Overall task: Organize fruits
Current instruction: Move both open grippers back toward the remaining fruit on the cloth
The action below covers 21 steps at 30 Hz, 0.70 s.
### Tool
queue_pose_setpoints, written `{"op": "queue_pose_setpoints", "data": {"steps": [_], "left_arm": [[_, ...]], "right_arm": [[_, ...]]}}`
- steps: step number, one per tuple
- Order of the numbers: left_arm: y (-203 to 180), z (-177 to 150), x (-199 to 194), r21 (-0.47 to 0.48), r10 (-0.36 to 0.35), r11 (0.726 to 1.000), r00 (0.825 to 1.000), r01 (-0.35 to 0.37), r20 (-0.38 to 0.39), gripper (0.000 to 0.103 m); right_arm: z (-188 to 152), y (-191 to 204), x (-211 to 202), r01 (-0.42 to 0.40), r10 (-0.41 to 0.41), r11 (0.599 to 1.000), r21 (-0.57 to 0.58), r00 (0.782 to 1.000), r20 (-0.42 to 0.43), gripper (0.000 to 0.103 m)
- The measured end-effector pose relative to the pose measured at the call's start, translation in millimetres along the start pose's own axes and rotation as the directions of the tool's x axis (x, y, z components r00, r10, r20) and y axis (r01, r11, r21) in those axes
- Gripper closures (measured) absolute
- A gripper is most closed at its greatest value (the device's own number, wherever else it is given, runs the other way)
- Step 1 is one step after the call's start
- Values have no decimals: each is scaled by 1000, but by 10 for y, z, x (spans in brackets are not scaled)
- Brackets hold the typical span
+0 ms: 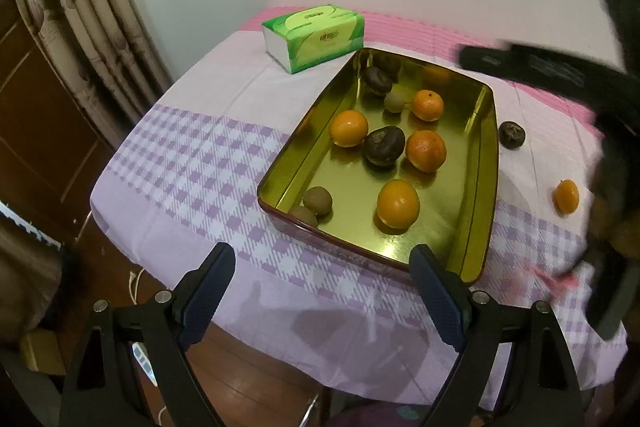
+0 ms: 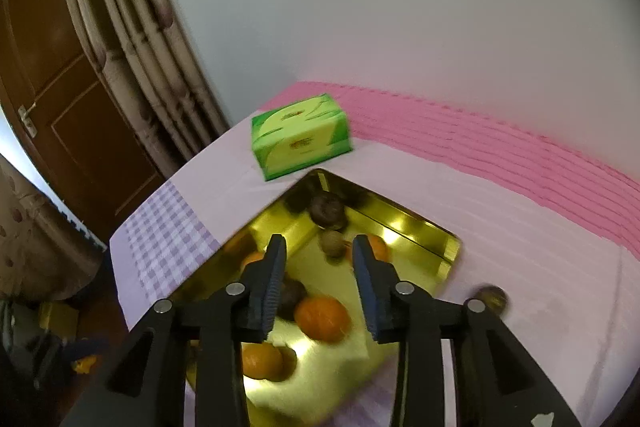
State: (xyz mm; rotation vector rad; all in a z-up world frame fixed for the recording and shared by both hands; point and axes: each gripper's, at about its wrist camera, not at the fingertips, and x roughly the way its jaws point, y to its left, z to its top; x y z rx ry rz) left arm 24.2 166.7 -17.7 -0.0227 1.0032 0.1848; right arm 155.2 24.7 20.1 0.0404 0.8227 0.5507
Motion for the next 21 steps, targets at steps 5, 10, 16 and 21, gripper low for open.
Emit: {"op": "queue_pose_setpoints", "data": {"steps": [5, 10, 16, 21], "left_arm": [[-72, -18, -44, 27, 3, 1000, 1000, -3, 16, 14], [-231, -54, -146, 89, -86, 993, 995, 82, 46, 14], [-533, -24, -354, 196, -220, 960, 973, 202, 75, 14], [-956, 279, -420, 365, -399, 858, 916, 362, 30, 14]], "right_arm": [[-437, -527, -550, 122, -123, 992, 42, 992, 21, 65], [-982, -1180, -956, 336, -334, 941, 53, 942, -39, 65], [-1534, -1840, -1252, 485, -475, 871, 85, 873, -115, 65], [-1800, -2139, -1323, 480, -461, 860, 174, 876, -139, 62]]}}
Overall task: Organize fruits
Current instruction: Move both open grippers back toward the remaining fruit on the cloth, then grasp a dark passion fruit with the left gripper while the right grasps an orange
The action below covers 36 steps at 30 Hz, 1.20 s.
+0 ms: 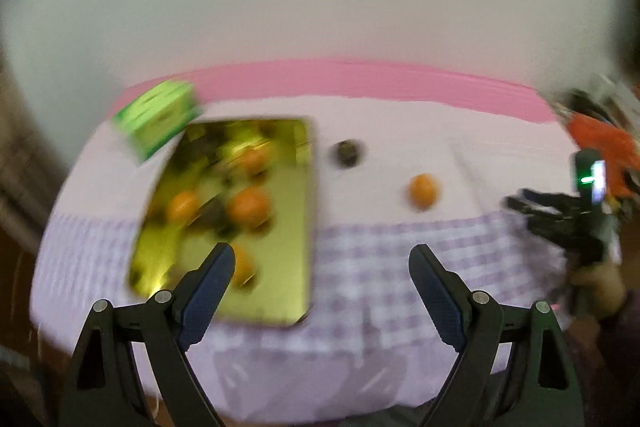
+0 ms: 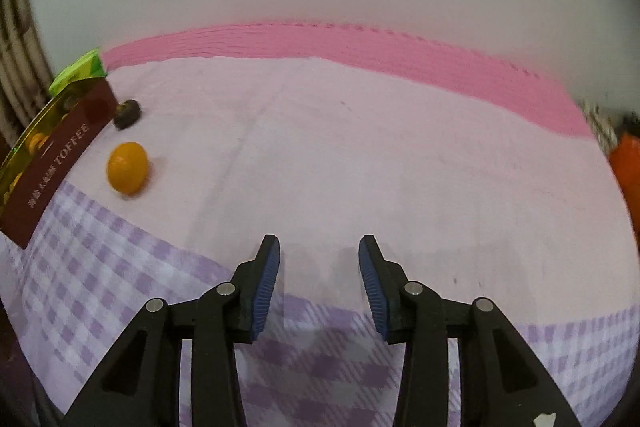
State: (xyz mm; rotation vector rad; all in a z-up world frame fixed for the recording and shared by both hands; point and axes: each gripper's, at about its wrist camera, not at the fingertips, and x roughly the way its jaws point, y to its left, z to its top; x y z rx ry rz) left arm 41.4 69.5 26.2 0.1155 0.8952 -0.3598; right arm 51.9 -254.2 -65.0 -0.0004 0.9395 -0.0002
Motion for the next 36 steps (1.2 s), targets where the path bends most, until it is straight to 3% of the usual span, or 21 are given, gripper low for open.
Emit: {"op": "queue_pose_setpoints", "data": {"steps": [4, 7, 10, 13, 19, 21, 23, 26, 27, 28, 29, 31, 34, 36], "left_arm": [[-263, 447, 298, 203, -117, 972, 992, 122, -39, 14], [-426, 759, 657, 339, -195, 911, 970, 234, -145, 14], [-538, 980, 1070, 444, -171, 851, 948, 280, -270, 16], [-595, 1130, 1395, 516, -138, 797, 927, 313, -349, 17], [-499, 1241, 1886, 550, -92, 758, 892, 351, -443, 22], [-450, 1235, 2037, 551, -76, 759, 888, 346, -453, 22], [-379, 1223, 2188, 518, -90, 772, 870, 368, -484, 23], [-369, 1191, 2310, 493, -117, 782, 866, 382, -487, 42], [-361, 1181, 2345, 471, -122, 793, 858, 387, -499, 55], [-368, 1170, 2342, 481, -104, 800, 871, 360, -480, 62], [-382, 1148, 2328, 480, -90, 809, 879, 339, -468, 63], [-387, 1102, 2263, 447, -100, 834, 887, 322, -451, 63], [-419, 998, 2018, 401, -107, 876, 919, 267, -379, 63], [-416, 965, 1762, 317, -146, 916, 940, 247, -309, 63]], "right_arm": [[-66, -79, -8, -36, 35, 999, 38, 999, 24, 46], [-84, -85, -28, -63, 61, 997, 53, 997, 40, 38], [-99, -73, -10, -68, 66, 996, 54, 997, 39, 32], [-107, -53, 0, -72, 71, 996, 47, 997, 33, 26], [-128, -59, 12, -105, 103, 993, 46, 994, 31, 16], [-125, -55, 20, -111, 110, 993, 44, 994, 29, 13], [-128, -36, 23, -107, 107, 994, 35, 994, 24, 10], [-110, 9, 53, -105, 105, 994, 20, 994, 14, 6], [-107, 24, 61, -103, 102, 995, 15, 995, 12, 5], [-102, 39, 70, -100, 100, 995, 11, 995, 8, 4], [-93, 48, 80, -99, 99, 995, 7, 995, 5, 3], [-79, 62, 94, -94, 94, 996, 4, 996, 1, 2], [-60, 79, 108, -87, 87, 996, 0, 996, -2, 2], [-56, 79, 111, -87, 87, 996, 1, 996, -1, 2]]}}
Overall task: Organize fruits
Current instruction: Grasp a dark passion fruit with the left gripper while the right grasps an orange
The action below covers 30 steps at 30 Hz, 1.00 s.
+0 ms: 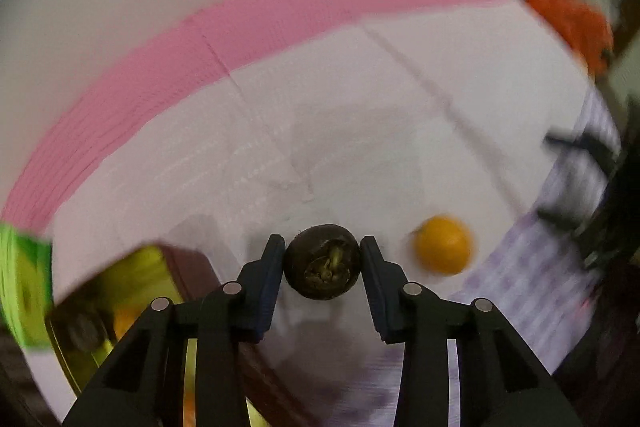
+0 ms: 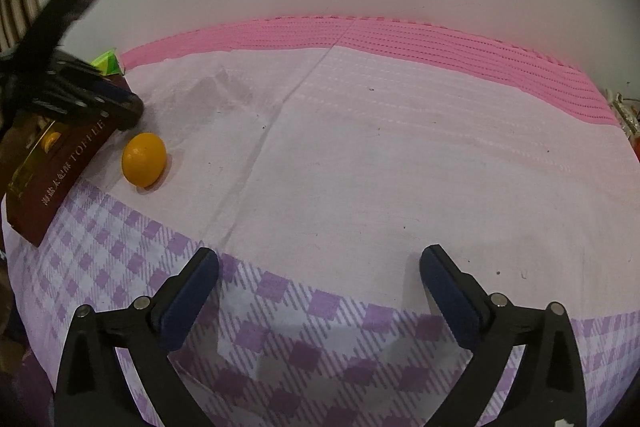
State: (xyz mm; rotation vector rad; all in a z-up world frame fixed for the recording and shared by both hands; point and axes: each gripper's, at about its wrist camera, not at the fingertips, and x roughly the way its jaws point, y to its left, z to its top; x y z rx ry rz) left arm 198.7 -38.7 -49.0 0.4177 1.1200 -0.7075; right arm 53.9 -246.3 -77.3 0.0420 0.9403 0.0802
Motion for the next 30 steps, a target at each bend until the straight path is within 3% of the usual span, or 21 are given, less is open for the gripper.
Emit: {"op": "queue_pose_setpoints", "data": {"steps": [4, 7, 13, 20, 22, 24, 25, 26, 30], "left_arm": [[-150, -263, -441, -183, 3, 983, 995, 16, 100, 63], [-281, -525, -680, -269, 30, 963, 992, 5, 126, 63], [-357, -921, -1011, -424, 63, 905, 984, 15, 169, 63], [-292, -1375, -1395, -516, 158, 856, 964, -26, 213, 63], [-268, -1483, -1496, -533, 175, 846, 959, -31, 222, 63], [-237, -1566, -1569, -547, 198, 836, 954, -45, 224, 63], [-215, -1617, -1603, -555, 212, 830, 951, -54, 224, 63], [-198, -1660, -1623, -564, 227, 823, 948, -65, 223, 63], [-25, -1822, -1673, -627, 296, 772, 932, -104, 210, 63]], "right_arm": [[0, -34, -32, 14, -14, 1000, 28, 1000, 18, 8], [53, 34, -113, -77, 75, 996, 34, 996, 55, 11], [334, 671, -181, -164, 187, 965, -204, 977, 98, 12], [592, 985, 129, -189, 208, 957, -220, 976, 66, 15], [619, 1048, 247, -184, 198, 959, -214, 979, 45, 24], [614, 1119, 353, -183, 191, 961, -207, 981, 17, 41], [584, 1146, 401, -174, 177, 962, -211, 984, -4, 66], [562, 1152, 465, -175, 171, 961, -214, 985, -35, 70], [426, 1221, 400, -124, 129, 960, -251, 992, 3, 71]]}}
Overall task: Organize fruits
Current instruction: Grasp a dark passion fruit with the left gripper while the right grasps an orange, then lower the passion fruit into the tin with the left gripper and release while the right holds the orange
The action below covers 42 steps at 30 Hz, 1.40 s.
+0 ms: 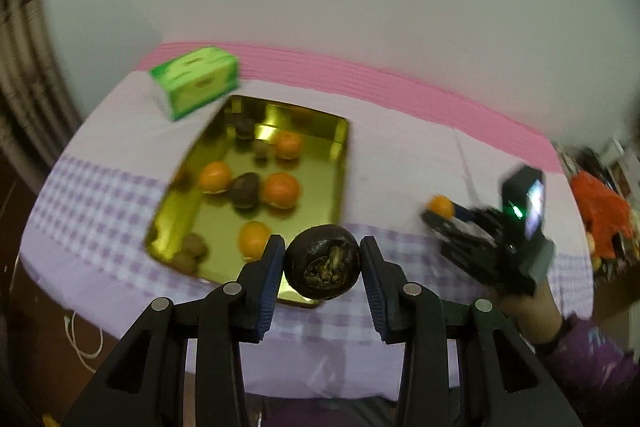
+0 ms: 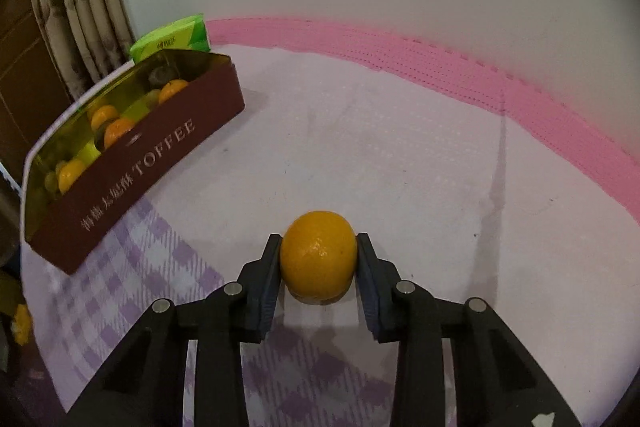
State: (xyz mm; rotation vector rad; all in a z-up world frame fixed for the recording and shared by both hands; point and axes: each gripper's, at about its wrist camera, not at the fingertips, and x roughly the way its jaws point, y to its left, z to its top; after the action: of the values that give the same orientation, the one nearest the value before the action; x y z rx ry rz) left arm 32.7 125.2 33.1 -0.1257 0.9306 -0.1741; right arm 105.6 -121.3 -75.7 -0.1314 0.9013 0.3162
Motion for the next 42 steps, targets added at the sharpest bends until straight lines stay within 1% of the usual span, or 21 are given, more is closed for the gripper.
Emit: {"op": "queue_pose_setpoints", "data": {"steps": [2, 5, 9, 16, 24, 35, 37, 39, 42], "left_arm": [[114, 4, 2, -35, 22, 999, 1000, -22, 15, 63], [309, -9, 43, -93, 56, 994, 998, -53, 25, 63], [443, -74, 110, -104, 116, 988, 993, -112, 32, 63], [588, -90, 298, -95, 162, 983, 986, -157, 45, 63], [740, -3, 494, -118, 182, 977, 983, -177, 35, 63], [753, 61, 710, -95, 210, 973, 977, -208, 16, 63], [764, 71, 715, -104, 203, 974, 979, -200, 12, 63], [748, 96, 707, -114, 175, 978, 984, -173, 12, 63], [637, 159, 712, -89, 154, 984, 988, -152, 18, 63]], "right_arm": [[-14, 23, -7, 27, -27, 1000, -6, 1000, 1, 71], [-14, -5, -12, 25, -25, 1000, -1, 1000, -1, 71], [2, -57, 5, 25, -25, 999, 23, 1000, -2, 71], [13, -63, 23, 29, -29, 999, 34, 1000, -3, 70], [10, -64, 21, 29, -29, 999, 34, 1000, -2, 70], [9, -67, 20, 26, -26, 999, 37, 1000, -2, 70], [8, -68, 20, 25, -25, 999, 37, 1000, -2, 70], [8, -67, 20, 25, -25, 999, 37, 1000, -2, 70], [10, -67, 19, 24, -24, 999, 37, 1000, -2, 70]]}}
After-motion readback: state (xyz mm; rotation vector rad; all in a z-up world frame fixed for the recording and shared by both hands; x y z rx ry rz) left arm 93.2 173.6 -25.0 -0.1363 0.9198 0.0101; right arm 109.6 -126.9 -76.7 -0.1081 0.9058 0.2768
